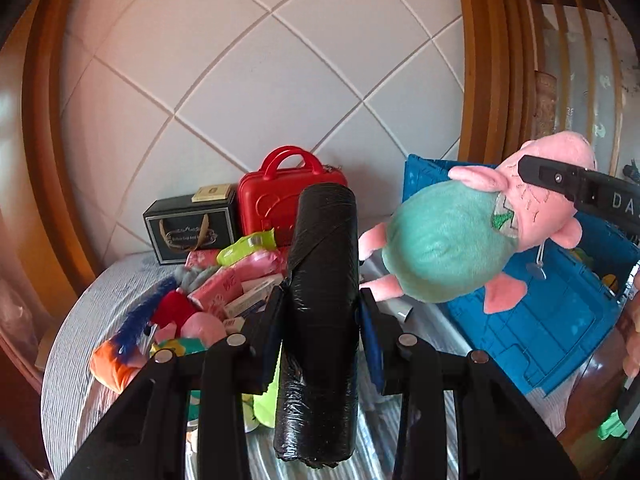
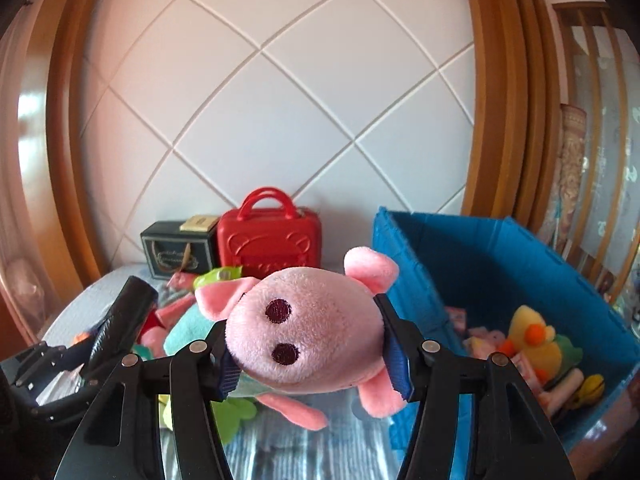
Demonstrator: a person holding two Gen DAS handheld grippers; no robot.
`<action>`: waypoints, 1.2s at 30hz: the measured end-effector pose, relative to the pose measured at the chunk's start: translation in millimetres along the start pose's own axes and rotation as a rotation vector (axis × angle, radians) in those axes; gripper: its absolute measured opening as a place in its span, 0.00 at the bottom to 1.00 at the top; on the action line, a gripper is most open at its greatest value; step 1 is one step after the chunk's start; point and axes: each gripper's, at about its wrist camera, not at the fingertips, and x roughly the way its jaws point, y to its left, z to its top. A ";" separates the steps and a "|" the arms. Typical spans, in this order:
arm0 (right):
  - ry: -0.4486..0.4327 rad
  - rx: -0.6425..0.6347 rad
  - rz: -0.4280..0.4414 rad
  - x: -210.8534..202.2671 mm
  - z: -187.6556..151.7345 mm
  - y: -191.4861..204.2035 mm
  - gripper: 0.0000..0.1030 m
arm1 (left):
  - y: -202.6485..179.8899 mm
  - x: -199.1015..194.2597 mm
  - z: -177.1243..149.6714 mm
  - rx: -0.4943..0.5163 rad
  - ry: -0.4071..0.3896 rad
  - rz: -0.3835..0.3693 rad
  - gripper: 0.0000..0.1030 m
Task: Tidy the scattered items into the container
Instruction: 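Carry the umbrella and pig plush into the blue crate and open both tools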
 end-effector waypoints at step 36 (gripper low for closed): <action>0.205 -0.021 -0.045 6.4 -71.5 -399.5 0.59 | -387.4 98.7 22.6 0.112 0.319 -0.046 0.64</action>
